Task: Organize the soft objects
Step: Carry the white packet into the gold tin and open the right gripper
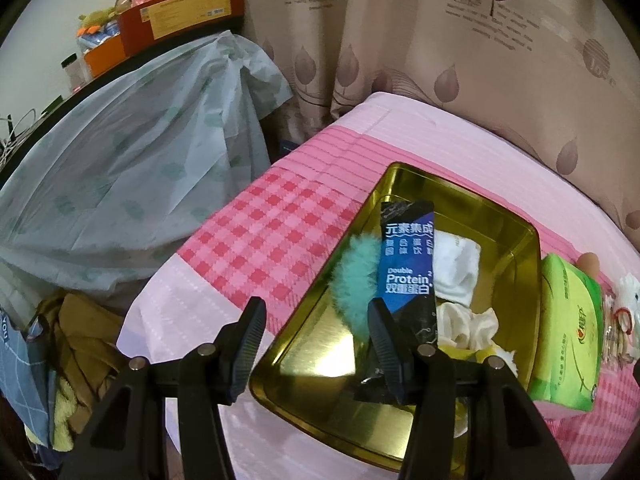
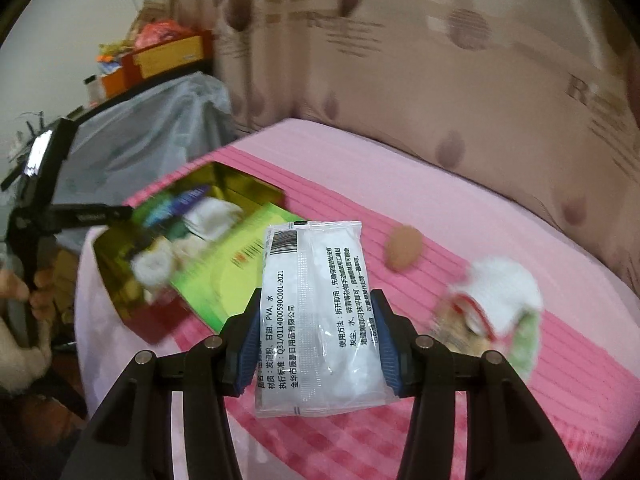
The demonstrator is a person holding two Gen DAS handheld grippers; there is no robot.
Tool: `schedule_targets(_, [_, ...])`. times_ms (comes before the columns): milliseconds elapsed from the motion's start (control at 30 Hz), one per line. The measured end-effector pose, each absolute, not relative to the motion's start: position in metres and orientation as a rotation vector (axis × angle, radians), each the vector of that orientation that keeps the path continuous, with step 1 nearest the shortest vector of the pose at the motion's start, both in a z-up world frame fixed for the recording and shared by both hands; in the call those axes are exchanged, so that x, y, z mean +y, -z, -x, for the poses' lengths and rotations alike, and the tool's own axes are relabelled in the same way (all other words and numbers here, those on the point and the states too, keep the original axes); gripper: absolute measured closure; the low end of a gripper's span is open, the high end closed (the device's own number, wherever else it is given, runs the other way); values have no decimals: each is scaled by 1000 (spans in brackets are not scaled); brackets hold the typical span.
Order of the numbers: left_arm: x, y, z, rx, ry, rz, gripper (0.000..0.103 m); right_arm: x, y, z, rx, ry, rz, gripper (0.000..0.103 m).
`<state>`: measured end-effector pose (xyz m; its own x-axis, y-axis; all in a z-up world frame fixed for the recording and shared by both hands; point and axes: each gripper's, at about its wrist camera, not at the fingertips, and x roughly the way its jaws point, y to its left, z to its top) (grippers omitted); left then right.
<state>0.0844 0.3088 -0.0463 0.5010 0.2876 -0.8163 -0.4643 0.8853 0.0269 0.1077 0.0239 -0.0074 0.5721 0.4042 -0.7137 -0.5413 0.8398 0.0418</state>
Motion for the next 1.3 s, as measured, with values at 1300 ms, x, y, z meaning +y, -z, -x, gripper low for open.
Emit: schedule_targets(1300, [352, 44, -74, 898, -624, 304, 49, 212, 51, -165, 912, -788, 293, 41])
